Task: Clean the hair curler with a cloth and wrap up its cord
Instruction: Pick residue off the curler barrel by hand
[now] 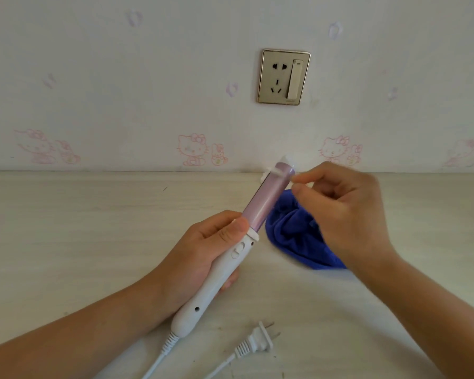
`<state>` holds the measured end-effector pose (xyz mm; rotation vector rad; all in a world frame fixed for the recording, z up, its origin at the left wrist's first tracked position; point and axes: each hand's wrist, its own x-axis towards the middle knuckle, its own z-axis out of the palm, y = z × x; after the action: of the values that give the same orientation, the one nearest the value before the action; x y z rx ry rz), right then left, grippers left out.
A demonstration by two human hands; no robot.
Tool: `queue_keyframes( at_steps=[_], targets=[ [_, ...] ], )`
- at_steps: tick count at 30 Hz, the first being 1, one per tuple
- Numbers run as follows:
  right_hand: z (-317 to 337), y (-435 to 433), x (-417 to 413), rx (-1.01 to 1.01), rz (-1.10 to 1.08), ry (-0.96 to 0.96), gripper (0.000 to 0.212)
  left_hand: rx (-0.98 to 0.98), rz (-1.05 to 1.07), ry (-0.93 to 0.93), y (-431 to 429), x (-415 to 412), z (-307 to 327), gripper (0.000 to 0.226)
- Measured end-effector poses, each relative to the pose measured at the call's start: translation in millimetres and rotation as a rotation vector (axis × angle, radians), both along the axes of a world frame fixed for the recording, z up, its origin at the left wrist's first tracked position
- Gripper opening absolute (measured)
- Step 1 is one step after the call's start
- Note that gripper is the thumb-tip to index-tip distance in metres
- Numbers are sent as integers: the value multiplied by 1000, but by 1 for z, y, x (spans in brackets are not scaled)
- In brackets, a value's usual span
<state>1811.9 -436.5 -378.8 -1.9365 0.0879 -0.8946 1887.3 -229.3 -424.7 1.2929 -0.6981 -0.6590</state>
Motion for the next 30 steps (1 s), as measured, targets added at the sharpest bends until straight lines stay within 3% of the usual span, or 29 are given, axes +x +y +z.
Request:
queue_keyframes(
  at_steps=[4, 9, 14, 20, 25, 30],
  targets=[
    [-14, 27, -7, -82, 177, 73, 11, -35, 26, 37, -2, 3, 0, 45],
    [2, -6, 1, 1, -52, 14, 20, -1, 10, 4, -2, 2, -2, 45],
    [-13, 25, -7, -72, 164, 72, 11, -16, 39, 37, -1, 0, 2, 44],
    [-1, -4, 2, -4, -28, 13, 20, 0, 20, 16, -1, -4, 3, 41],
    [-19, 26, -6, -69, 226, 92, 12, 4, 70, 36, 0, -1, 3, 46],
    [-6, -3, 3, -24, 2, 11, 24, 10, -3, 24, 2, -1, 1, 45]
  ],
)
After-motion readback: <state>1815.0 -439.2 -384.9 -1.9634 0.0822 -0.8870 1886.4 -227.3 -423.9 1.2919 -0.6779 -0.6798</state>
